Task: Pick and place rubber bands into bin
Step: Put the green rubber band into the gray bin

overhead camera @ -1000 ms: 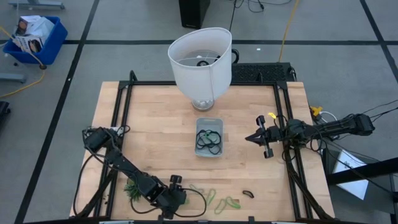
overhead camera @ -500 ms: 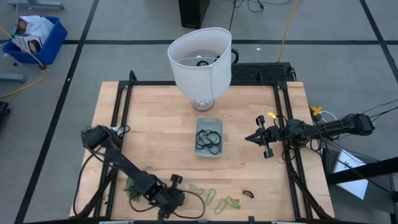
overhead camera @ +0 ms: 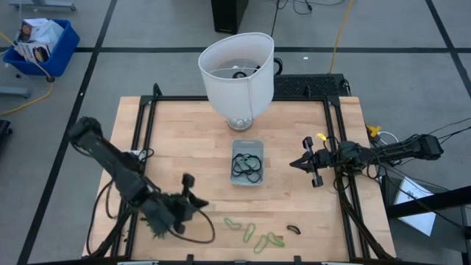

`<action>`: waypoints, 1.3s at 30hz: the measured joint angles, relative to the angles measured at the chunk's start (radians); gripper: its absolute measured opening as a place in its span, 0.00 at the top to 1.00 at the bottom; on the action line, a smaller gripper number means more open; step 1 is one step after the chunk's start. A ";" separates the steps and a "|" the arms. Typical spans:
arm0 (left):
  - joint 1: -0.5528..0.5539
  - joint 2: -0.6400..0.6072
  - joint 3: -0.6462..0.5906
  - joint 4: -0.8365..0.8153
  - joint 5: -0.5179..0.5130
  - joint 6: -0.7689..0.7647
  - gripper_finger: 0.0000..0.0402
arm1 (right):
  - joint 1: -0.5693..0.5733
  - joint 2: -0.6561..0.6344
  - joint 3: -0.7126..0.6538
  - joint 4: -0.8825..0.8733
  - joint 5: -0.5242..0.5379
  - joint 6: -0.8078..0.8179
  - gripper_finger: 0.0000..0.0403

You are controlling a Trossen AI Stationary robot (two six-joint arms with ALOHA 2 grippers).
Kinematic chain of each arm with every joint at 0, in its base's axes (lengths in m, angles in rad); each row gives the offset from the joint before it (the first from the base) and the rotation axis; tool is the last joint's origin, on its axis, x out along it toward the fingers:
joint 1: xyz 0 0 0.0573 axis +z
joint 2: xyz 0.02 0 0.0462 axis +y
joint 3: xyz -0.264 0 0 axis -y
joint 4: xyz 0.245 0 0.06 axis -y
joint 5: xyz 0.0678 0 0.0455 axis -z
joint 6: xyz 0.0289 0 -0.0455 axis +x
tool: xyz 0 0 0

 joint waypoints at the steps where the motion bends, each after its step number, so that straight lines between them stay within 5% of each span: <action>1: 0.002 -0.030 -0.018 0.001 -0.006 0.022 0.99 | 0.000 0.000 0.000 0.000 0.000 0.000 1.00; 10: 0.020 -0.387 -0.424 0.318 -0.008 0.086 1.00 | 0.000 0.000 0.000 0.000 0.001 0.000 1.00; 18: 0.136 -0.681 -0.783 0.702 0.135 0.149 1.00 | 0.000 0.000 0.000 0.005 0.001 0.000 1.00; 24: 0.312 -0.745 -0.895 0.778 0.352 0.225 1.00 | 0.000 0.000 0.000 0.006 0.001 0.000 1.00; 30: 0.492 -0.776 -1.036 1.019 0.583 0.244 1.00 | 0.000 0.000 0.000 0.010 0.002 0.003 1.00; 39: 0.610 -0.783 -1.102 1.103 0.606 0.180 1.00 | 0.000 0.002 0.000 -0.024 0.004 -0.021 1.00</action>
